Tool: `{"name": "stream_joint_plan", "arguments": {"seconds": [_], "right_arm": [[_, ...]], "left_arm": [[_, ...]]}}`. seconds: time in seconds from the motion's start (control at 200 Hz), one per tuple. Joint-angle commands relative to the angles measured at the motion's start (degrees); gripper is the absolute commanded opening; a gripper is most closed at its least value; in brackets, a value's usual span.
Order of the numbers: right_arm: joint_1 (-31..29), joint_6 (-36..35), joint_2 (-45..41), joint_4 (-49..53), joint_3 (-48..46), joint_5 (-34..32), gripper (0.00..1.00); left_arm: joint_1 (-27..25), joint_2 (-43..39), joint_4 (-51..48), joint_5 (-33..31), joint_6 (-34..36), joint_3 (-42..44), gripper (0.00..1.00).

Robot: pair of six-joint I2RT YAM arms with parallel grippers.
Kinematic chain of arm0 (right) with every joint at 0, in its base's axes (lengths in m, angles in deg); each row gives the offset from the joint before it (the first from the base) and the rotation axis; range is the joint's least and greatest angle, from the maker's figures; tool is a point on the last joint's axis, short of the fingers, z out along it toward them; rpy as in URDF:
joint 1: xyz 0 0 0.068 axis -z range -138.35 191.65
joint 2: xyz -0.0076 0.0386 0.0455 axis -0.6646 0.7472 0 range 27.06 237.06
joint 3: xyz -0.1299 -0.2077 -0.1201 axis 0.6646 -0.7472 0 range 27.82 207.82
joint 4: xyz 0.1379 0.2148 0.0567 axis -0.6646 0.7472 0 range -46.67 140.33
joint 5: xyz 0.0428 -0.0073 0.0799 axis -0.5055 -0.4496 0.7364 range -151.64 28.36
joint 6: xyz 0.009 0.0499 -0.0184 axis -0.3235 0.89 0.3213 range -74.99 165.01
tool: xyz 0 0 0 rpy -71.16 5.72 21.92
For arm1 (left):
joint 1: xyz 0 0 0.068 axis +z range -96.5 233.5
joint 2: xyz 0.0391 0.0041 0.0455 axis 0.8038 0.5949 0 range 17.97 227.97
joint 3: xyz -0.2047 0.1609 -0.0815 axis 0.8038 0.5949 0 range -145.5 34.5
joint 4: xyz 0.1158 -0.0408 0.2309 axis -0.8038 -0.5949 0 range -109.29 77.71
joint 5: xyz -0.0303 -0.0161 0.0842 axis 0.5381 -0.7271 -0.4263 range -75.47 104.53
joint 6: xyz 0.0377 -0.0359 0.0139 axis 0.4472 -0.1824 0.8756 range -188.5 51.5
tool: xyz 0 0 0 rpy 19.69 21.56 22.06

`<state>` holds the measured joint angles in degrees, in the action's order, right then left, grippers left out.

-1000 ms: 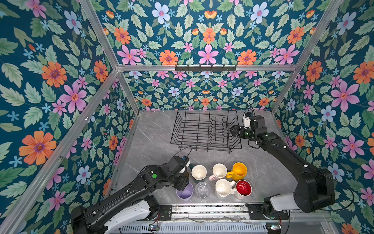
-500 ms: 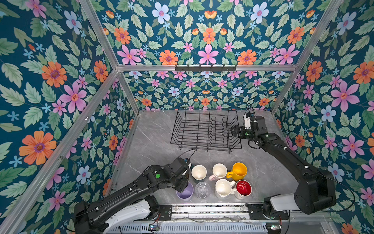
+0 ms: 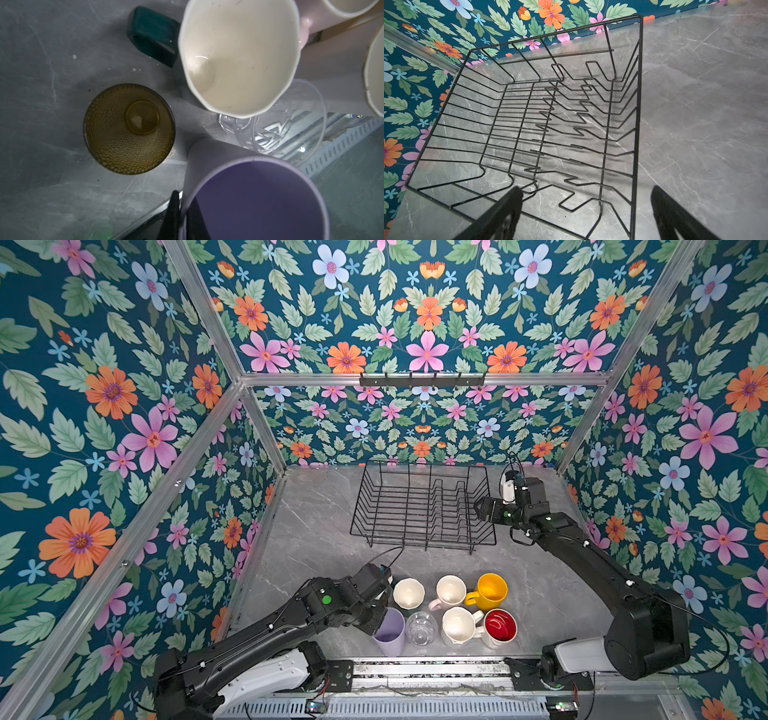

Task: Load the cups into the dish rack
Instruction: 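Close the left gripper on the lavender cup's rim, then lift the lavender cup over the rack with the left gripper while the right approaches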

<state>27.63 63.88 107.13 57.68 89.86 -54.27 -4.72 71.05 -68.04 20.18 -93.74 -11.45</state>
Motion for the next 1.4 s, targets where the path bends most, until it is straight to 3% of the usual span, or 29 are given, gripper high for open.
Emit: {"name": "stream_joint_plan", "arguments": {"seconds": [0.0, 0.501, 0.636, 0.776, 0.861, 0.946, 1.107, 1.222, 1.397], "right_arm": [[-0.04, -0.37, -0.02, -0.11, 0.58, 0.59, 0.96], [-0.04, 0.37, -0.22, -0.25, 1.33, 2.67, 0.96], [-0.11, 1.11, -0.61, -0.53, 1.46, 4.85, 0.96], [-0.11, 2.48, -1.0, -1.55, 1.84, 8.73, 0.96], [0.54, 4.64, -1.83, -2.61, 2.33, 13.88, 0.96], [2.57, 8.86, -3.62, -6.23, 1.92, 20.69, 0.96], [3.79, 12.77, -6.24, -12.65, 0.19, 26.84, 0.97], [3.91, 14.72, -6.16, -15.79, -0.06, 32.58, 0.97], [4.09, 16.51, -6.24, -21.41, -1.47, 39.4, 0.97]], "left_arm": [[-0.05, -0.86, -2.2, -1.59, 0.08, -1.58, 0.0], [-0.05, -8.25, -7.53, -7.25, 1.55, -15.65, 0.0], [-0.01, -9.78, -5.52, -11.32, 4.08, -20.49, 0.0], [-0.01, -10.84, 6.61, -17.12, 9.65, -20.7, 0.0], [0.03, -11.1, 19.03, -19.38, 13.25, -17.98, 0.0], [0.03, -9.28, 26.8, -23.26, 15.69, -16.58, 0.0], [1.08, -4.88, 38.09, -26.09, 19.28, -16.05, 0.0], [6.91, -2.22, 42.73, -20.71, 17.74, -16.02, 0.0], [26.38, 0.56, 50.39, 5.46, 8.21, -11.84, 0.0]]}}
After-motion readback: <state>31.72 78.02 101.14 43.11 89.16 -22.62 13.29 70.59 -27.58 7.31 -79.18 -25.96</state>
